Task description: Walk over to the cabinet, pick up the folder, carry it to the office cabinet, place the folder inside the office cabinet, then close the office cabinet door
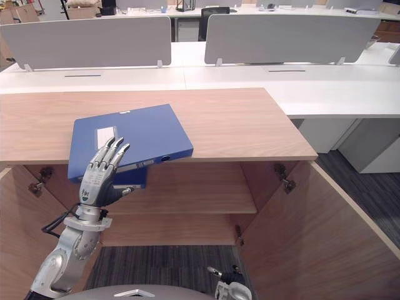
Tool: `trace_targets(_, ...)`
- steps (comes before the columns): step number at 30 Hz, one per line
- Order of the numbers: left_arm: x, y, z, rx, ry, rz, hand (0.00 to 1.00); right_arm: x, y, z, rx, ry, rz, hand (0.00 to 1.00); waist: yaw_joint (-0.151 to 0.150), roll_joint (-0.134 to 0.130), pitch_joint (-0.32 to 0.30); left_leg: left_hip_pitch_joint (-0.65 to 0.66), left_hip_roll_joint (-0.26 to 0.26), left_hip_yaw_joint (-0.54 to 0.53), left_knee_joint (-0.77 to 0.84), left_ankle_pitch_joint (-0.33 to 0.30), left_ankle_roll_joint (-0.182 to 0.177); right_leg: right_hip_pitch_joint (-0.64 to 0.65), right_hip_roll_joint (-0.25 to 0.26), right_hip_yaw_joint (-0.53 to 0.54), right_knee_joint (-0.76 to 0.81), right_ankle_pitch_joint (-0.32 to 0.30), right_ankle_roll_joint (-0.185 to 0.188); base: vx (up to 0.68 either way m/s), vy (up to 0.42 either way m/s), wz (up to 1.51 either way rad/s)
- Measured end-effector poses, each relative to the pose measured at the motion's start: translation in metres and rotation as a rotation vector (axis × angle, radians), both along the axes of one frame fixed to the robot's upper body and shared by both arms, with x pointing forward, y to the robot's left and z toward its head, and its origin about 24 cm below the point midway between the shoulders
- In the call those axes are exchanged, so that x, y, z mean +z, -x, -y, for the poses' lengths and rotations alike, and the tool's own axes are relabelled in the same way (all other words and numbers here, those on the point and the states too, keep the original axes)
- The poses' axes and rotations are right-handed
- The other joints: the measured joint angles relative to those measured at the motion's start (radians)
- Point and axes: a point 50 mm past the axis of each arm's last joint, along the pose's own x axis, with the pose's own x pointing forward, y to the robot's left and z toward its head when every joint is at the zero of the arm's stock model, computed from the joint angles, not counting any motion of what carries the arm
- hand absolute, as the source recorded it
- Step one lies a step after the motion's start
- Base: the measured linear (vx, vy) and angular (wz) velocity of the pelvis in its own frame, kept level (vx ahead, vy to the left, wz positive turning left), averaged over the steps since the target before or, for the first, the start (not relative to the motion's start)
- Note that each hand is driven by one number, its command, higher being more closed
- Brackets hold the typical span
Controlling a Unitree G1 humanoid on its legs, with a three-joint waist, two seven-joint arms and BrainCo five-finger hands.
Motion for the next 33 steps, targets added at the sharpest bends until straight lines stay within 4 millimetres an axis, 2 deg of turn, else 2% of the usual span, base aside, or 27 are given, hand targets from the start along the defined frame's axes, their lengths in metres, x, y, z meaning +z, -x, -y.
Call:
trace_targets(6, -0.003, 0.001, -0.002, 0.026, -0.029, -0.009, 0.0, 0.0, 0.001, 0.0, -0.024, -0.011, 0.003, 0.0, 0.0, 0.0, 0.0, 0.001, 0.002, 0.013, 0.0, -0.002, -0.002, -0.007, 0.003, 0.013, 0.0, 0.006, 0.01, -0.01, -0.007, -0.05)
trace_targets(14, -0.008, -0.004, -0.023, 0.154, -0.078, -0.028, 0.0, 0.0, 0.001, 0.0, -0.023, -0.018, 0.006, 0.0, -0.005, -0.002, -0.002, 0.002, 0.002, 0.016, 0.0, -0.002, -0.001, -0.008, 0.003, 0.016, -0.001, 0.008, 0.012, 0.0, -0.003, -0.01)
trace_targets(23, -0.007, -0.004, -0.037, 0.224, -0.09, -0.029, 0.0, 0.001, 0.002, 0.001, -0.025, -0.027, 0.028, 0.0, -0.004, -0.005, -0.004, 0.001, 0.002, 0.017, -0.001, -0.002, -0.001, -0.01, 0.003, 0.016, -0.006, 0.008, 0.012, -0.01, -0.003, 0.0)
trace_targets(24, -0.007, -0.004, -0.039, 0.233, -0.092, -0.029, 1.0, 0.002, 0.001, 0.001, -0.025, -0.027, 0.029, 0.0, -0.004, -0.007, -0.004, -0.001, 0.002, 0.017, -0.001, -0.002, -0.001, -0.011, 0.003, 0.016, -0.006, 0.008, 0.013, 0.0, 0.0, 0.0)
trace_targets(33, -0.004, -0.006, -0.047, 0.27, -0.119, -0.023, 1.0, 0.002, 0.001, 0.001, -0.031, -0.034, 0.032, 0.0, -0.006, -0.009, -0.007, -0.003, 0.002, 0.017, -0.001, -0.002, -0.001, -0.013, 0.003, 0.016, -0.006, 0.009, 0.013, 0.0, 0.0, 0.0)
